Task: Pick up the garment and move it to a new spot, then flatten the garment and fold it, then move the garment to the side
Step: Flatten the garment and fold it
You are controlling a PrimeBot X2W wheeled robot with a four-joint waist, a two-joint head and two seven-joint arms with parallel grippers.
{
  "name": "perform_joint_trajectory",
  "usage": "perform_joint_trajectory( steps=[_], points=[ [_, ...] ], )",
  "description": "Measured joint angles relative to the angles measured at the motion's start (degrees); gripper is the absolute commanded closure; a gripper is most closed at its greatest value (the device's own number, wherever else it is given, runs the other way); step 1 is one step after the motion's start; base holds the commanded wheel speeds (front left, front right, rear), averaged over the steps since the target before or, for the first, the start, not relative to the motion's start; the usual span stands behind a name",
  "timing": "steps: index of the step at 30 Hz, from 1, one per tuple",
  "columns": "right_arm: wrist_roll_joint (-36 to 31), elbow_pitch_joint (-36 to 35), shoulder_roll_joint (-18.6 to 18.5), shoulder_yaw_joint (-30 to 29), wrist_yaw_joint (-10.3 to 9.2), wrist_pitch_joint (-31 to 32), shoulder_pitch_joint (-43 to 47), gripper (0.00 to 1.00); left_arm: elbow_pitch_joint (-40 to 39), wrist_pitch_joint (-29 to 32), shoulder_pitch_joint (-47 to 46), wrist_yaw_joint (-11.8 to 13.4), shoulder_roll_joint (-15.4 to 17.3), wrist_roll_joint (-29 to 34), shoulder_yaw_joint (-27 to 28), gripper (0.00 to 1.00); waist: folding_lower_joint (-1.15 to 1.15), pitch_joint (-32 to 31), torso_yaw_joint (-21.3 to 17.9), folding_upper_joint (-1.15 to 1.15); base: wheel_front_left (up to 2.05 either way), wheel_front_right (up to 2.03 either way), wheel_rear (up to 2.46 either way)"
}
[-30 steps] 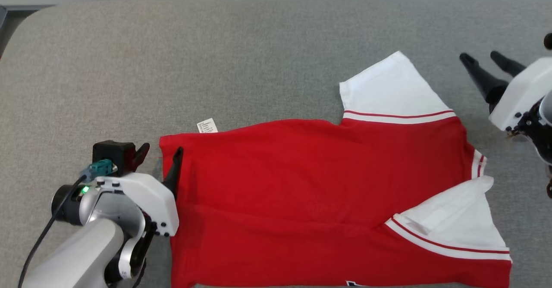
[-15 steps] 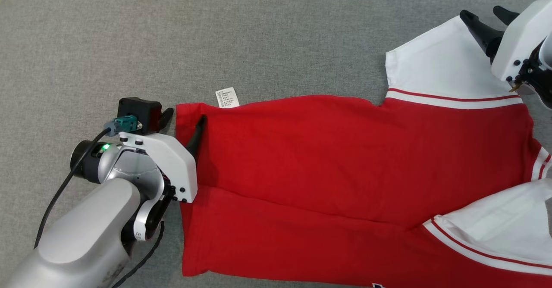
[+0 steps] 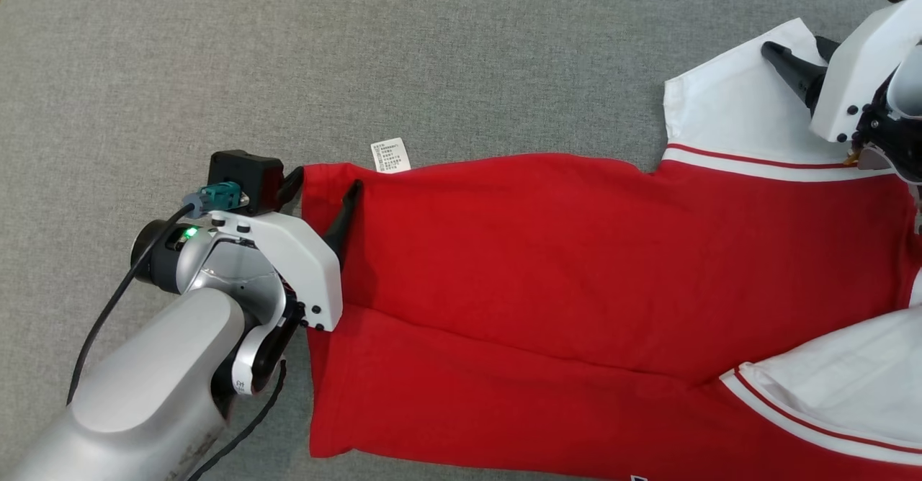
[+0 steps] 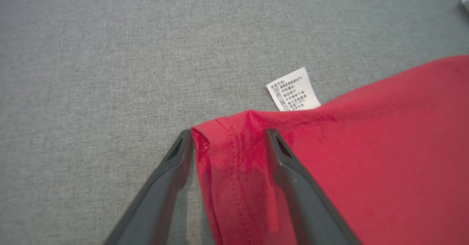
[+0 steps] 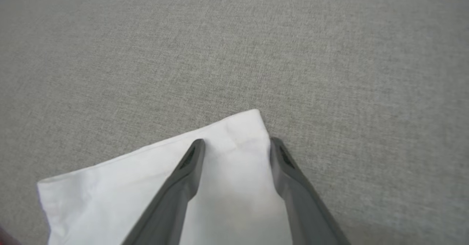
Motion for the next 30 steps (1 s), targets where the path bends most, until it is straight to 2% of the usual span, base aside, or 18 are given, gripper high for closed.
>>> perform_joint_trajectory(
  steps=[1, 2, 3, 4, 5, 20, 30],
  points=[
    [0.45, 0.02, -0.01, 0.56, 0.00, -0.01, -0.10, 0.54, 0.00, 0.03, -0.01, -0.08, 0.03, -0.02, 0.01, 0.00, 0.00, 0.01, -0.07, 0.00, 0.00, 0.00, 0.00],
    [0.89, 0.03, -0.05, 1.02, 0.00, -0.08, -0.22, 0.70, 0.01, 0.04, -0.03, -0.08, 0.09, -0.10, 0.02, 0.00, 0.00, 0.01, -0.14, 0.00, 0.00, 0.00, 0.00],
    [1.27, 0.04, -0.11, 1.46, 0.00, -0.21, -0.27, 0.92, 0.02, 0.04, -0.07, -0.11, 0.15, -0.10, 0.03, 0.28, 0.00, 0.02, -0.21, 0.00, 0.00, 0.00, 0.00],
    [1.70, 0.08, -0.14, 1.99, 0.00, -0.42, -0.29, 1.00, 0.04, 0.04, -0.13, -0.13, 0.20, -0.14, 0.03, 0.63, 0.00, 0.01, -0.26, 0.00, 0.00, 0.00, 0.00],
    [2.12, 0.08, -0.13, 2.55, 0.00, -0.63, -0.30, 1.00, 0.07, -0.04, -0.17, -0.15, 0.21, -0.16, 0.05, 1.00, 0.00, -0.03, -0.30, 0.00, 0.00, 0.00, 0.00],
    [8.50, 1.21, -0.66, 7.05, 0.00, -8.39, 0.06, 1.00, 1.78, -2.09, 1.84, -1.22, 1.07, -1.48, 0.42, 1.00, 0.00, -4.90, -1.06, 0.00, 0.00, 0.00, 0.00],
    [15.32, -2.38, -1.82, 10.62, 0.00, -9.36, 3.43, 1.00, 0.93, -1.07, 5.11, -1.71, 3.42, -3.08, 0.14, 1.00, 0.00, -9.57, -3.57, 0.00, 0.00, 0.00, 0.00]
  ],
)
